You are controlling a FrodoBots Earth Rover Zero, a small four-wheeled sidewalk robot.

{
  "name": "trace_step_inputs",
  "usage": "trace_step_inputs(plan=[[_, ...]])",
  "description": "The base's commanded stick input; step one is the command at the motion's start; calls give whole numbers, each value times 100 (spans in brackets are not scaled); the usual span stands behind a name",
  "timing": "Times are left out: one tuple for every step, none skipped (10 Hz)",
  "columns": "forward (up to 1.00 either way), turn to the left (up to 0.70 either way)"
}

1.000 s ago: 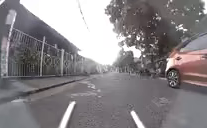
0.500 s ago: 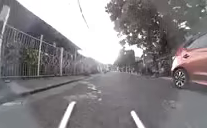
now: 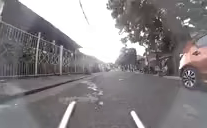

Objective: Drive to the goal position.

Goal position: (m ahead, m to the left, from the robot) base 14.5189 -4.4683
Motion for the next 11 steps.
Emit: trace_step_inputs(plan=[[70,-35],[70,-35],[70,-28],[70,-9],[70,0],[70,0],[70,0],[70,0],[70,0],[70,0],[70,0]])
